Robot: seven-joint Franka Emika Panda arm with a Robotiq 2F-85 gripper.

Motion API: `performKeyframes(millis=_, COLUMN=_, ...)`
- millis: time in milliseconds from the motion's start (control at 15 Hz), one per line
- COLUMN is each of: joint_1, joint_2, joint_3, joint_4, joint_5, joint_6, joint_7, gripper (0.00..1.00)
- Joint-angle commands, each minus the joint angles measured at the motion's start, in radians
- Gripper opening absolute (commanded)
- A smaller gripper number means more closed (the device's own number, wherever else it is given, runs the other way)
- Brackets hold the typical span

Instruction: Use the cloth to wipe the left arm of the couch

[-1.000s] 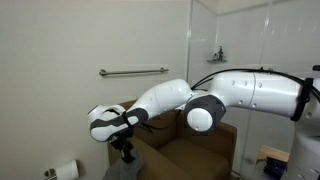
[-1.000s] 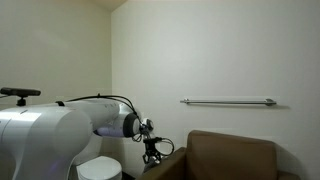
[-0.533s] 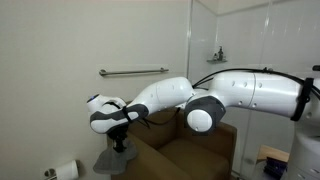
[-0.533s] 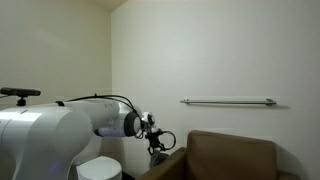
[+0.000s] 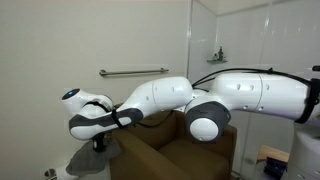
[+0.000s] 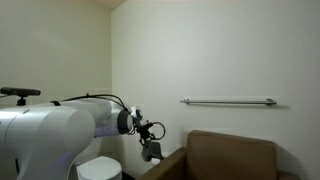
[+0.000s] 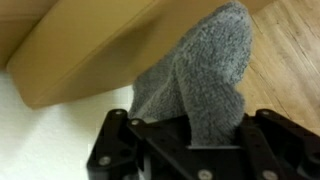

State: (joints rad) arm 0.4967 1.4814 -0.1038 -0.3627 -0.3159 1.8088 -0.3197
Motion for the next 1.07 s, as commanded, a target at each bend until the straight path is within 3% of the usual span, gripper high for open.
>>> performKeyframes(millis=0, joint_1=0.044, joint_2=-0.004, joint_3=-0.015, joint_4=-0.006, joint_5=-0.023, joint_6=0.073, joint_7=-0.056, gripper=0.04)
performKeyframes(millis=333, joint_1=0.042, joint_2=-0.013, joint_3=0.063, joint_4=-0.047, joint_5=0.053, joint_6=0.047, joint_7=-0.127, gripper=0.04)
performKeyframes(millis=533, joint_1=0.028, joint_2=0.007, joint_3=0.113, joint_4=-0.035, joint_5=0.093, joint_6=-0.080, joint_7=-0.199, gripper=0.04)
performKeyframes(millis=800, joint_1=0.015, joint_2=0.013, joint_3=0.105, joint_4=-0.022, joint_5=0.076, joint_6=-0.321, joint_7=-0.259, gripper=0.04)
performKeyframes(millis=933, joint_1=0.005, joint_2=0.013, joint_3=0.106, joint_4=-0.014, joint_5=0.072, joint_6=-0.331, joint_7=-0.289, gripper=0.03)
performKeyframes(millis=1000, joint_1=0.020, joint_2=0.013, joint_3=0.101, joint_4=-0.028, joint_5=0.071, joint_6=-0.306, joint_7=-0.237, gripper=0.04)
